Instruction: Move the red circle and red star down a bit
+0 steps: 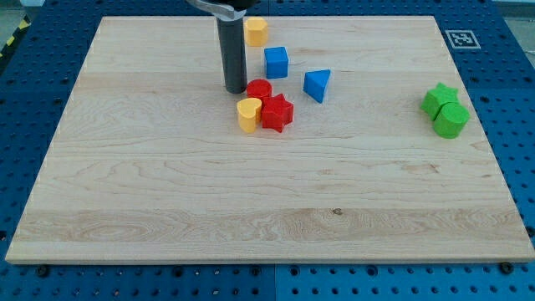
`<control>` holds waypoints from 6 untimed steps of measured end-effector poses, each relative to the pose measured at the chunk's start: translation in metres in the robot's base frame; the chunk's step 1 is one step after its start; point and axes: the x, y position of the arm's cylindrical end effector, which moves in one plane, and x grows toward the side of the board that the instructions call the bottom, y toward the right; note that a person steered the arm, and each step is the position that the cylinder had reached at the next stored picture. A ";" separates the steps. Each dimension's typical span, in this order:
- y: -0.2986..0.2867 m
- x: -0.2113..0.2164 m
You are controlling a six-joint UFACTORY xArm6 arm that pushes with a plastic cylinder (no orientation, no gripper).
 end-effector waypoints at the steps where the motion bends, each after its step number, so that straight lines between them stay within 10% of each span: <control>1: 0.019 0.000; 6: 0.057 0.013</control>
